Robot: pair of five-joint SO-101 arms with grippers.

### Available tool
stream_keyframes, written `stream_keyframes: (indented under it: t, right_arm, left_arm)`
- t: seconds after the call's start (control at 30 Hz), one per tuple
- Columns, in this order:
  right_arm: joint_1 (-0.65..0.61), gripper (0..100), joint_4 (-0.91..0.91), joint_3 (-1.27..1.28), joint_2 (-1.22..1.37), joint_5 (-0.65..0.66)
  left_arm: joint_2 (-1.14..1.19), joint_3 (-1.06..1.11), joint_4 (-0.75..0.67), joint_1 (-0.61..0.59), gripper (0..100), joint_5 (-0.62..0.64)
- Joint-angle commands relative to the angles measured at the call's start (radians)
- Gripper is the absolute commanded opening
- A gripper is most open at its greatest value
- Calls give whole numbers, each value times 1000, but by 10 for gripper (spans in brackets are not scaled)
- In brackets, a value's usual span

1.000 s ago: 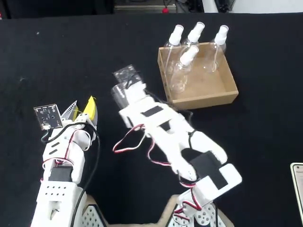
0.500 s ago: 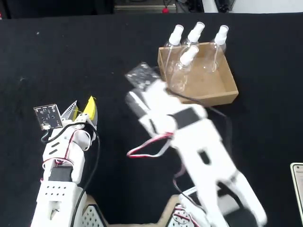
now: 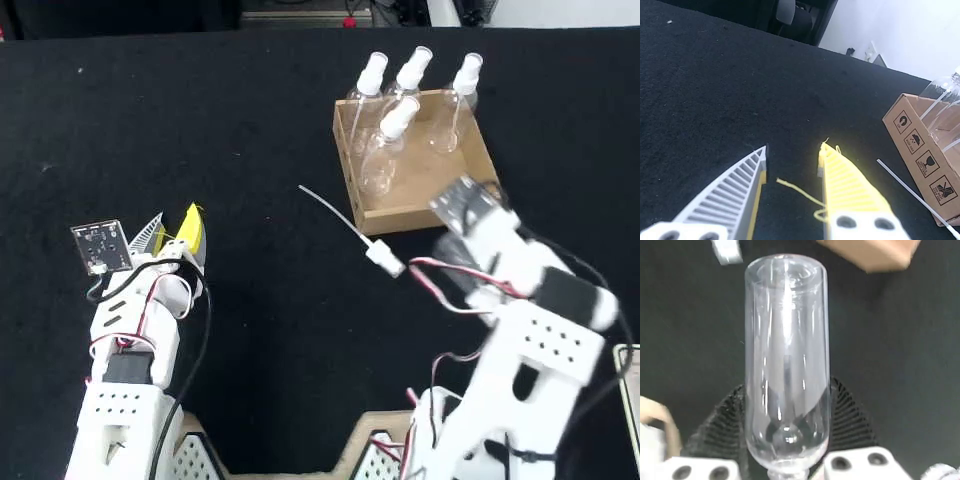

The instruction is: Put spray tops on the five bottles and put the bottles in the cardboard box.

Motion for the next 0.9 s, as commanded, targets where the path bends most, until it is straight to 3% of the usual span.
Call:
stream_keyframes:
  t: [0.0,0.17,0.4,0.6,0.87]
  right_arm:
    - [192,31,-267,174,-31,180]
    - [368,31,-660,401,-31,184]
    - [428,51,-712,527,-31,183]
    - [394,290,-523,519,-38,183]
    - [242,257,-77,252,-33,121]
  left_arm:
    - [-5,7,-25,-5,170,-5]
    - [-5,7,-25,-5,170,-5]
    - [-5,7,-25,-5,170,-5]
    - [-5,7,-25,-5,170,-5]
    - [-5,7,-25,-5,170,-5]
